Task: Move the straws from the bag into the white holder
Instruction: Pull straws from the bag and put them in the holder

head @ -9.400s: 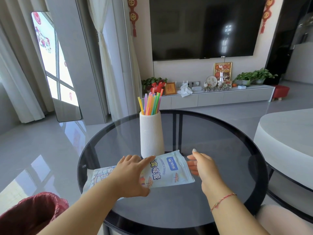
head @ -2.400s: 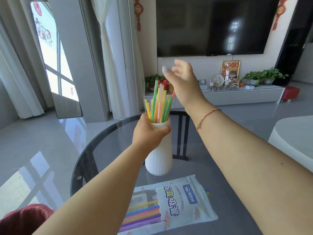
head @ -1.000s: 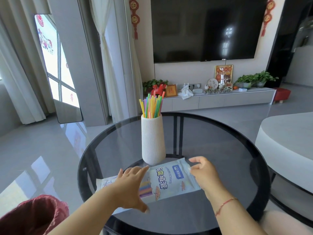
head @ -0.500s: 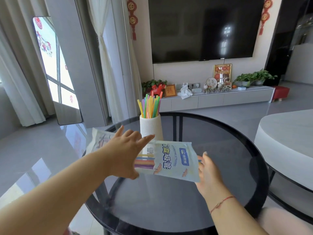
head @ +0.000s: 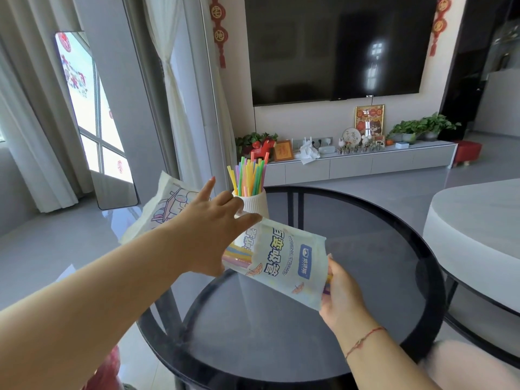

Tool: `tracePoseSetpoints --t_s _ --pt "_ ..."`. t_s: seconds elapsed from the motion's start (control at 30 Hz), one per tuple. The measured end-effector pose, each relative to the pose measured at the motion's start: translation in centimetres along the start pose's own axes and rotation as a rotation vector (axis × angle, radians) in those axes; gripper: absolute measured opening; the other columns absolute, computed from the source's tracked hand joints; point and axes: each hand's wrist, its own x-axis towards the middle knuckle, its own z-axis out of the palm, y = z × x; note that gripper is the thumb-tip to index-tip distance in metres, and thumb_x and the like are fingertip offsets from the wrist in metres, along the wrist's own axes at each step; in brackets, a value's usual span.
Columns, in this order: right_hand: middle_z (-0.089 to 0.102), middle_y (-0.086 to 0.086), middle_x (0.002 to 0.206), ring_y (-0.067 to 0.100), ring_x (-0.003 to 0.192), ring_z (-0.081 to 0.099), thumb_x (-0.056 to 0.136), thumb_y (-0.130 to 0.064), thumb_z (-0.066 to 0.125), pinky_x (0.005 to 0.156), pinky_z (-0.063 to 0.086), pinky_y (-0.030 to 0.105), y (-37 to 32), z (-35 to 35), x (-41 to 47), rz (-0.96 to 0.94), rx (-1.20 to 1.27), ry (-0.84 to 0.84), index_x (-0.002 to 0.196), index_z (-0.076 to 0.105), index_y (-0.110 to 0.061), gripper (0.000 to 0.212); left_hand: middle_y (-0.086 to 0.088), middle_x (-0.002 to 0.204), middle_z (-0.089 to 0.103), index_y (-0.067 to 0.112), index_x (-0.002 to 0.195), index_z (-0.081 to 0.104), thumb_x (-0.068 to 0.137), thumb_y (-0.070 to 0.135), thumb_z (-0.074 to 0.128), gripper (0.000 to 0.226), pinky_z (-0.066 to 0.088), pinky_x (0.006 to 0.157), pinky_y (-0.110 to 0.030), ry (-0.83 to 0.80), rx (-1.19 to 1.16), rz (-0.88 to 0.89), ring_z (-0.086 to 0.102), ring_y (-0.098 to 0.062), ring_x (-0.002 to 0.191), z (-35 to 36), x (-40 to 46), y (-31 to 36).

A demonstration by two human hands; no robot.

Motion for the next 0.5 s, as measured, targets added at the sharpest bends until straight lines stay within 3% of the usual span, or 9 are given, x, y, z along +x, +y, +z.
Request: tracePoseSetpoints --t_s 0.13,0.27,0.5 --pt "0.068 0.007 0.077 0.021 0.064 0.061 0.097 -0.044 0.041 0.052 0.046 0.026 0.1 0.05 -0.47 -0.035 -0.153 0.005 0.087 0.065 -0.012 0.041 -0.004 0.141 0.04 0.035 0.149 0.013 0.068 0.063 0.065 0.1 0.01 0.113 -0.063 0.007 -0.026 -0.004 0.034 -0.026 0.132 0.17 -0.12 0.0" --pt "0.07 0.007 0.076 0.023 0.064 0.063 0.095 -0.051 0.039 0.046 0.04 0.023 0.31 -0.18 -0.8 -0.067 -0.273 -0.001 0.086 0.069 -0.015 0.049 -0.005 0.133 0.049 0.034 0.147 0.024 0.06 0.062 0.068 0.101 0.014 0.112 -0.065 0.052 -0.05 0.0 0.042 -0.026 0.126 0.64 -0.2 -0.19" --pt "0.048 -0.005 0.037 0.01 0.028 0.03 0.096 -0.04 0.046 0.035 0.019 0.014 -0.03 -0.27 -0.86 -0.11 -0.357 0.035 0.061 0.052 -0.011 0.045 -0.002 0.139 0.041 0.036 0.148 0.016 0.064 0.063 0.065 0.101 0.012 0.113 -0.063 0.039 -0.058 -0.024 0.035 -0.024 0.131 0.78 -0.3 -0.57"
